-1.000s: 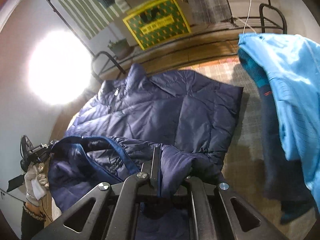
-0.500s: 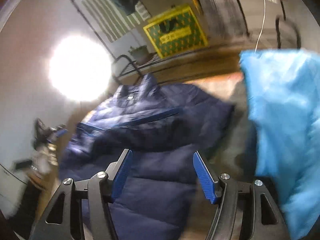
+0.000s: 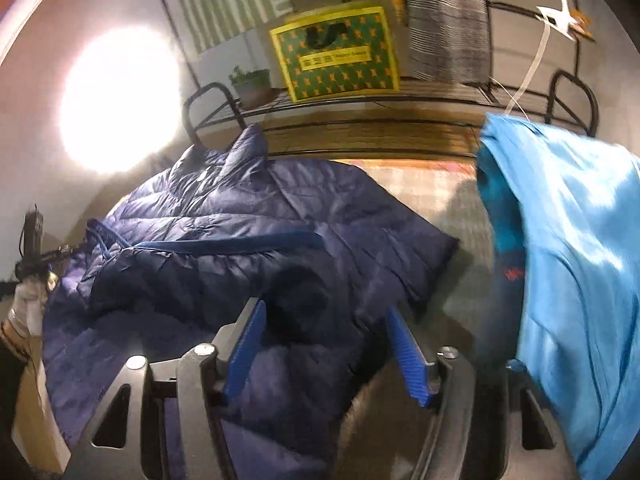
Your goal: Fold large clothes
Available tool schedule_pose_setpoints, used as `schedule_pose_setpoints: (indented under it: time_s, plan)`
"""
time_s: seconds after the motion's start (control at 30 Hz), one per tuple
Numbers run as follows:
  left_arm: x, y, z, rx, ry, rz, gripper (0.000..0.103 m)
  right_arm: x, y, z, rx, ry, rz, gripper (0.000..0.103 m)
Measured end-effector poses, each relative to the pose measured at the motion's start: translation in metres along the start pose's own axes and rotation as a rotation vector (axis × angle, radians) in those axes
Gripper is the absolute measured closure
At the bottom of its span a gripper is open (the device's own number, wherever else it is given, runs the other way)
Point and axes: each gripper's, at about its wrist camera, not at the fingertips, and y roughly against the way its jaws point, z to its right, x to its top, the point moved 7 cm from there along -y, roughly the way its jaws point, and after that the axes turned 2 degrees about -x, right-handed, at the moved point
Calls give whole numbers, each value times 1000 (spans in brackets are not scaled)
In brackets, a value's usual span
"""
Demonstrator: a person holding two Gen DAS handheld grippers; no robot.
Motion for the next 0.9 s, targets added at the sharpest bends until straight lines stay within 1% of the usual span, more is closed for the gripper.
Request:
schedule_pose_setpoints:
  time_s: [0.03,0.07,0.13,0.17,0.27,0.3,0.37,0.5,0.6,0.67,0.73,0.83,0.9]
  plan:
    - [0,0,-1,15,-8,2,91,0,-2,-4,-16,24,-11,65]
    - [0,0,-1,33,-16,3,94,-1,-5,-7,-43,52,-24,79]
    - [0,2,-1,46,-24,14,98,-4,-7,-12,-91,96,-33,93]
    - [0,6,0,53,-33,24,98,-6,-5,-13,-103,113,-28,98]
    - [1,16,2,91,-68,46,100,-5,6,-19,-156,152,-3,101]
    - [2,20,3,99,-79,53,101,-3,12,-20,-189,164,9,102]
    - [7,29,5,110,-94,73,101,2,20,-24,-225,179,27,103]
    - [27,43,9,118,-98,105,101,22,42,-35,-290,229,91,103]
    - [52,50,11,135,-83,151,101,45,50,-39,-331,262,141,103]
    - [71,50,11,142,-64,183,101,61,48,-37,-353,262,160,103]
    - [89,46,13,175,-62,210,101,80,42,-33,-378,253,182,103]
    - [113,31,17,213,-65,235,101,104,25,-28,-428,256,195,103]
    - [126,17,19,255,-80,241,101,116,10,-24,-449,255,194,103]
